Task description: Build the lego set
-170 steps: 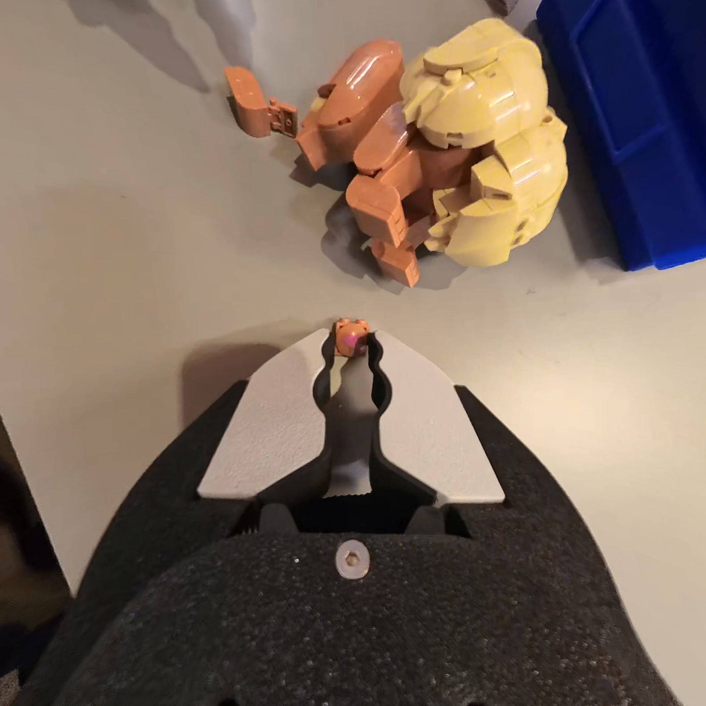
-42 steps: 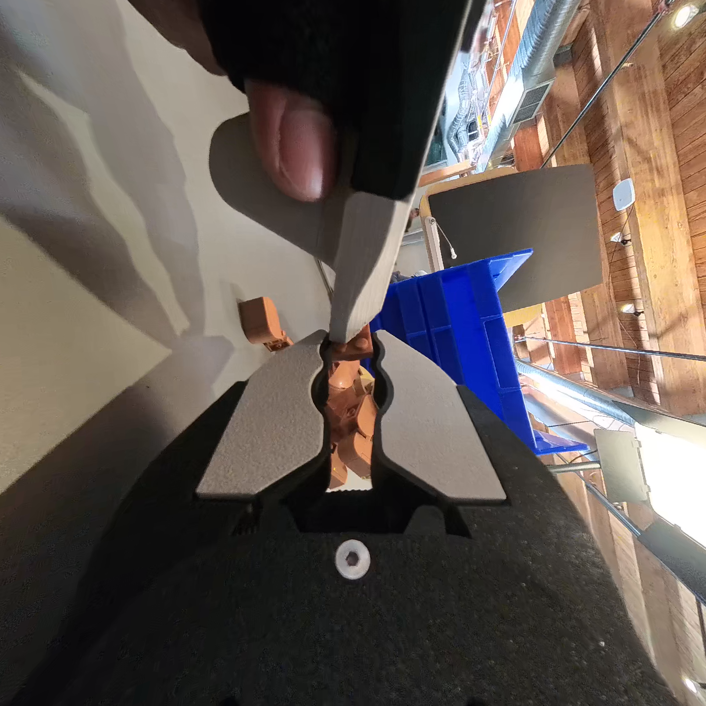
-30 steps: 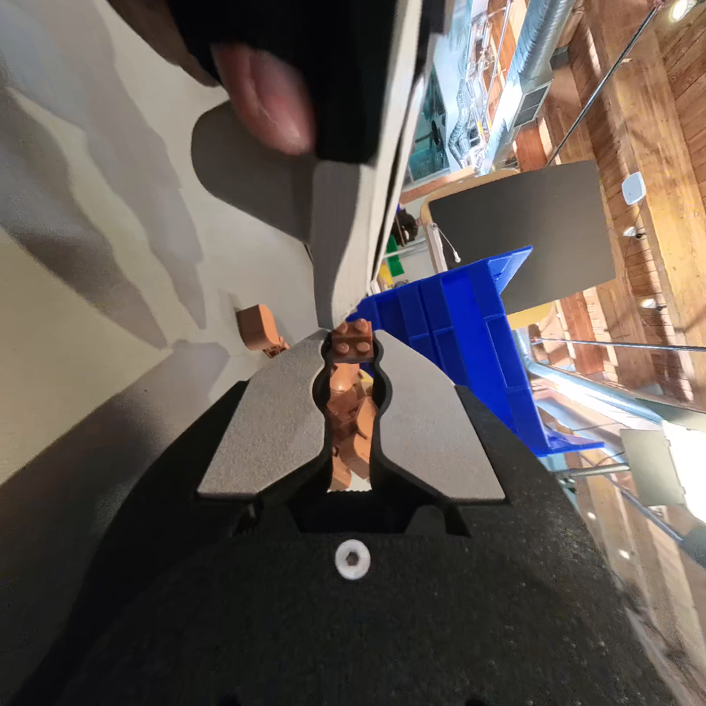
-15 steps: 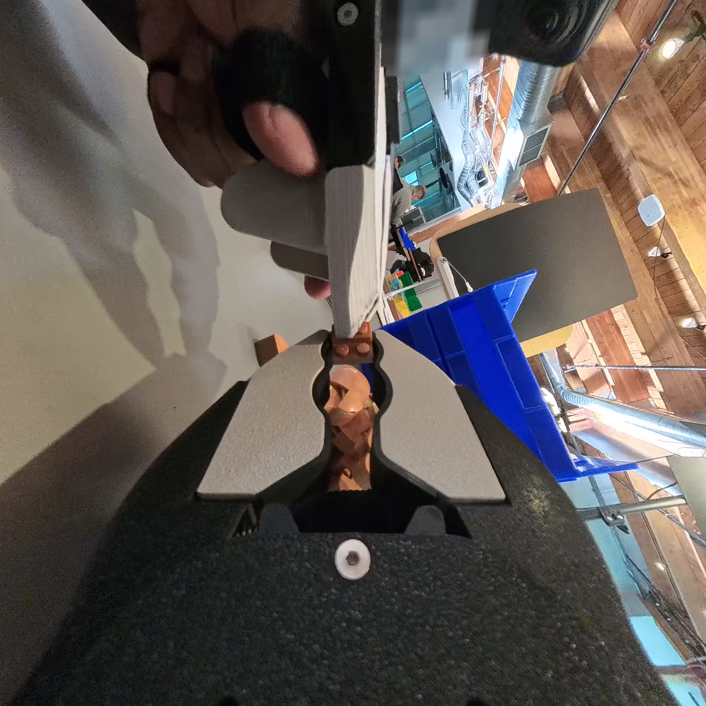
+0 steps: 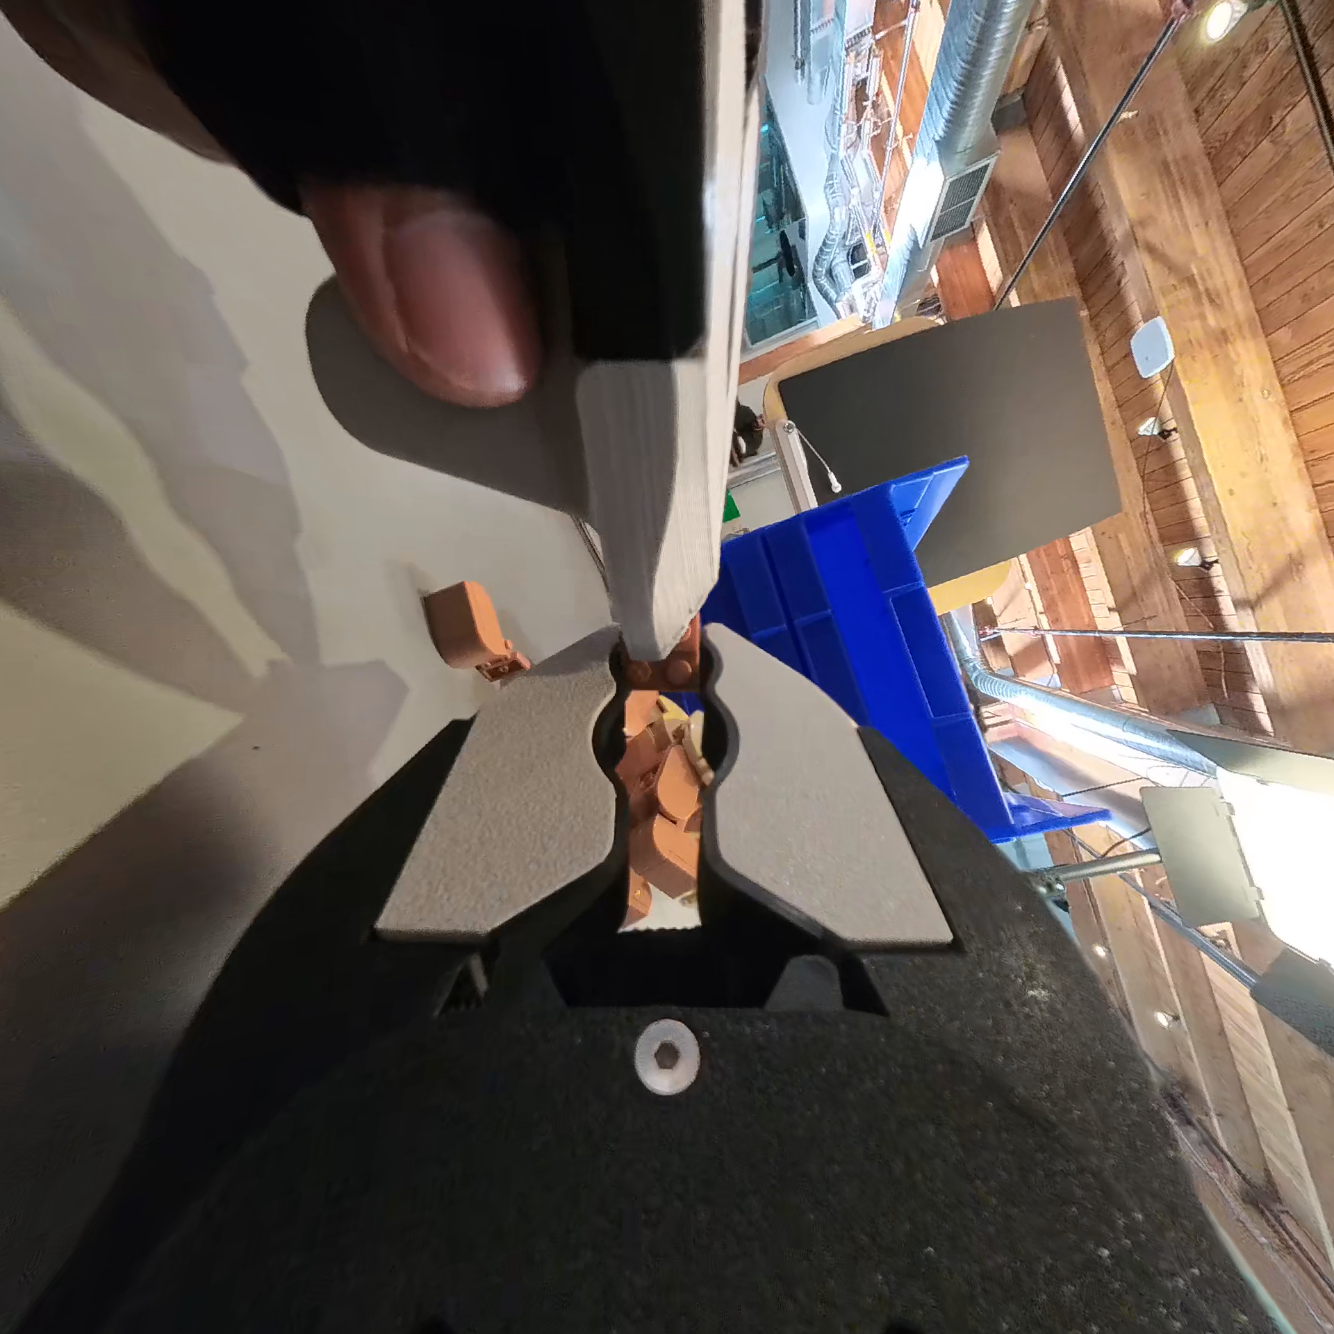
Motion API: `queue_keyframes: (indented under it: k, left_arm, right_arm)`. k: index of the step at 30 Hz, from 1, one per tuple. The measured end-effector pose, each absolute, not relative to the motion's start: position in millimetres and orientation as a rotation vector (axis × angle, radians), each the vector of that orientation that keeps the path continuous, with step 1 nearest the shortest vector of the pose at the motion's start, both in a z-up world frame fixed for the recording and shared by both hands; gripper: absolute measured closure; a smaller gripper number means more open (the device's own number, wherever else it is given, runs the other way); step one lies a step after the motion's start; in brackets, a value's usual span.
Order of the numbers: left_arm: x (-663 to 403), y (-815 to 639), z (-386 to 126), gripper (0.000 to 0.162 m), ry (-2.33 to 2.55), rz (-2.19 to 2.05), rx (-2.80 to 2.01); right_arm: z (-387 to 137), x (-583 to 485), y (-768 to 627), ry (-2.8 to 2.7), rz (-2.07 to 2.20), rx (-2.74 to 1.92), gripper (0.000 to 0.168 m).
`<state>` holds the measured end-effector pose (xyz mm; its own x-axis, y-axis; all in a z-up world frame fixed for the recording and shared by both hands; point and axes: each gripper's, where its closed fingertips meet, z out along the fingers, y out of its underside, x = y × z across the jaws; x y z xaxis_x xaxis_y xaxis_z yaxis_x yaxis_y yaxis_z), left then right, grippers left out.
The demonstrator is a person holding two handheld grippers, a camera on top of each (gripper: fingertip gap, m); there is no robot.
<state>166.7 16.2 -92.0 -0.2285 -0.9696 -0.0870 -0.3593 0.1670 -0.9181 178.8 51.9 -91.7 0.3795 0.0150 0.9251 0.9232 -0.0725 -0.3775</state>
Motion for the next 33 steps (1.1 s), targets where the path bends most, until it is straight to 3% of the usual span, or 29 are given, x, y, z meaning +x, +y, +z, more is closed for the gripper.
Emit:
queue_keyframes:
  k: [18, 33]
  left_arm:
    - [170.0, 19.4, -93.3, 0.152, 1.625, -1.083, -1.348]
    - [168.1, 17.3, -112.7, 0.152, 1.746, -0.922, -1.131]
  right_arm:
    - [-93.5, 180.3, 52.5, -0.914, -0.976, -1.451, 0.152]
    - [-116.7, 179.0, 52.1, -0.941, -0.918, -1.565, 0.155]
